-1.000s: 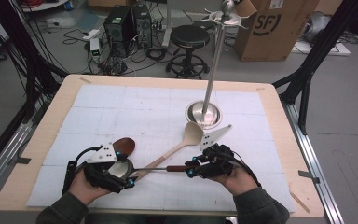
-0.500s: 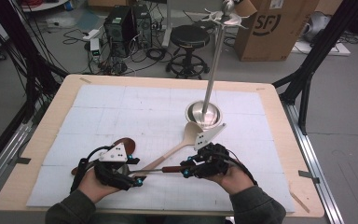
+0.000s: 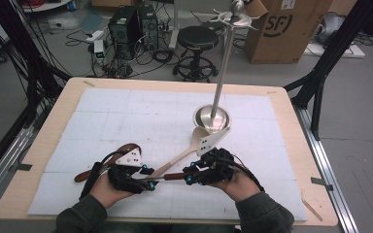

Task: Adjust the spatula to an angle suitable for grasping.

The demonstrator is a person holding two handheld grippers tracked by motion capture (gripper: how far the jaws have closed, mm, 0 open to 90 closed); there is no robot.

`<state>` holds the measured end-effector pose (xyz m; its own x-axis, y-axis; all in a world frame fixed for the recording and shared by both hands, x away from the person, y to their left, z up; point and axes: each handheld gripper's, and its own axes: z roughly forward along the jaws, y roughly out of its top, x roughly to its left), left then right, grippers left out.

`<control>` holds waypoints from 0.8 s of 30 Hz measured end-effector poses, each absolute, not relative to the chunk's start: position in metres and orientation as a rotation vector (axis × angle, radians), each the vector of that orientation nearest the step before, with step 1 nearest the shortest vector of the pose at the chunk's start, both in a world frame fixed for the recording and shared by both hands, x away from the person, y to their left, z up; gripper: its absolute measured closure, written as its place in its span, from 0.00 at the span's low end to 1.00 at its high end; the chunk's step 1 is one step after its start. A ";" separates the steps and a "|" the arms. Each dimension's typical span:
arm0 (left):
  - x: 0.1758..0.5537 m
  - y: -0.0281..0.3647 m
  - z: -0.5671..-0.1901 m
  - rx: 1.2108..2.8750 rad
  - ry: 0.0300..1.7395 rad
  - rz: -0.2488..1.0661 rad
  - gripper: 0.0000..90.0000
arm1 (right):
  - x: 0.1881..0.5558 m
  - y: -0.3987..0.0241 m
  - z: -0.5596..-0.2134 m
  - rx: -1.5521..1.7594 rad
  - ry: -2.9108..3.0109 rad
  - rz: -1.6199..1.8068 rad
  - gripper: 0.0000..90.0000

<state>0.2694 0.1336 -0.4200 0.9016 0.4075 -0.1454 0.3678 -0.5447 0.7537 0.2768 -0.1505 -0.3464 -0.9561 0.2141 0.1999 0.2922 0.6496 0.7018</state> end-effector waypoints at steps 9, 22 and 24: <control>0.267 0.131 -0.416 2.209 0.493 0.056 0.78 | 0.278 -0.150 -0.347 -0.435 -2.743 -1.220 0.81; 0.266 0.133 -0.409 2.198 0.489 0.085 0.82 | 0.280 -0.167 -0.350 -0.556 -2.662 -1.337 0.68; 0.266 0.133 -0.408 2.193 0.488 0.091 0.82 | 0.280 -0.171 -0.350 -0.581 -2.652 -1.362 0.64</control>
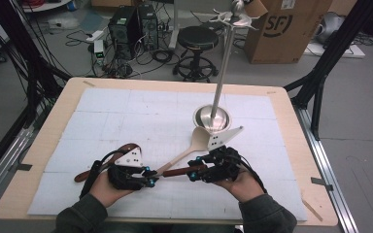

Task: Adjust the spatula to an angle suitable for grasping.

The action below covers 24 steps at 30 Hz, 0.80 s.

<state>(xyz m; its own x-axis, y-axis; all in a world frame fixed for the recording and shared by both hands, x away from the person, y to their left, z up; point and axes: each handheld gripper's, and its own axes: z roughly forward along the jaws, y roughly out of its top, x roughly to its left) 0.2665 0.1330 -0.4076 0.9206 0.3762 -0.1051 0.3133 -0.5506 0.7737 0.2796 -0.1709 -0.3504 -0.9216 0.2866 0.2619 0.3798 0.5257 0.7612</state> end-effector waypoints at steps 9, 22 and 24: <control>0.267 0.130 -0.398 2.180 0.463 0.104 0.86 | 0.278 -0.183 -0.354 -0.663 -2.597 -1.480 0.54; 0.267 0.125 -0.388 2.151 0.461 0.096 0.90 | 0.279 -0.181 -0.351 -0.720 -2.541 -1.607 0.63; 0.267 0.124 -0.387 2.146 0.454 0.090 0.90 | 0.280 -0.180 -0.350 -0.742 -2.520 -1.629 0.64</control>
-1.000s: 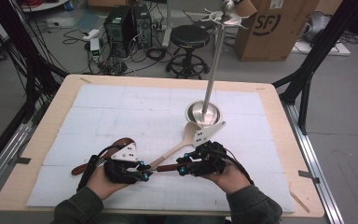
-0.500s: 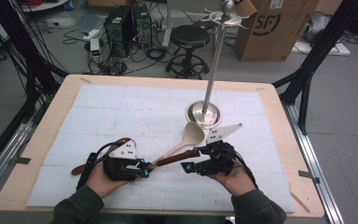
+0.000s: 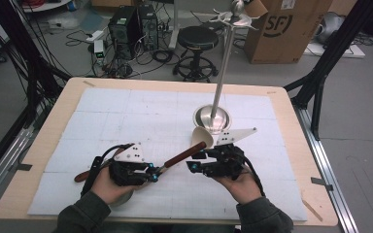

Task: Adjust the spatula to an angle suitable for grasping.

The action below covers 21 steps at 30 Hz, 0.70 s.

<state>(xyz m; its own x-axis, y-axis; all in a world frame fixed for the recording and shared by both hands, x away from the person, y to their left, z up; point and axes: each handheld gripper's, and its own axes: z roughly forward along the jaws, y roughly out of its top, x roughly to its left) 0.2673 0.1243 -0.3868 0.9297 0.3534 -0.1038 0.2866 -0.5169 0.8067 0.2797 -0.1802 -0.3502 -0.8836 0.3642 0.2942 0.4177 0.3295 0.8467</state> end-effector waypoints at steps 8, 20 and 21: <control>0.269 0.126 -0.387 2.146 0.468 0.072 0.82 | 0.282 -0.179 -0.349 -0.767 -2.494 -1.653 0.73; 0.270 0.136 -0.390 2.132 0.484 0.055 0.90 | 0.286 -0.174 -0.347 -0.797 -2.460 -1.668 0.67; 0.270 0.136 -0.390 2.127 0.484 0.056 0.90 | 0.287 -0.173 -0.348 -0.803 -2.453 -1.667 0.67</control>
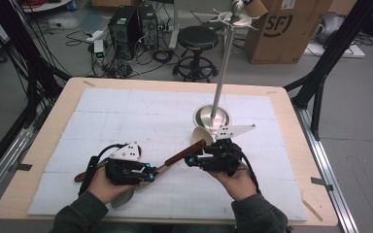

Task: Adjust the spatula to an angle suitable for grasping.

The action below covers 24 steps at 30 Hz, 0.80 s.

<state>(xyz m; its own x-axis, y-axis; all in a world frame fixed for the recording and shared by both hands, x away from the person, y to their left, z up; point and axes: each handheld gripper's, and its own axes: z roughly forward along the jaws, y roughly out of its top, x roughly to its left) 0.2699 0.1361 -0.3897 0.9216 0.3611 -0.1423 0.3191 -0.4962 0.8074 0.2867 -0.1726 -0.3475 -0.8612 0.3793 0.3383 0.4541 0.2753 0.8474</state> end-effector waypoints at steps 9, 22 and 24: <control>0.268 0.129 -0.376 2.097 0.467 0.086 0.93 | 0.292 -0.159 -0.345 -0.811 -2.417 -1.699 0.65; 0.268 0.125 -0.370 2.071 0.467 0.092 0.93 | 0.295 -0.148 -0.331 -0.816 -2.356 -1.758 0.73; 0.269 0.126 -0.369 2.060 0.467 0.083 0.93 | 0.297 -0.148 -0.328 -0.803 -2.342 -1.752 0.75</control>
<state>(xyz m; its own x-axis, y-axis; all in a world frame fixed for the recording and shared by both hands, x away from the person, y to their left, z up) 0.2690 0.1263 -0.3688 0.9238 0.3598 -0.1309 0.2927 -0.4432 0.8473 0.2969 -0.1481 -0.3279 -0.8543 0.3455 0.3883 0.4700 0.1948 0.8609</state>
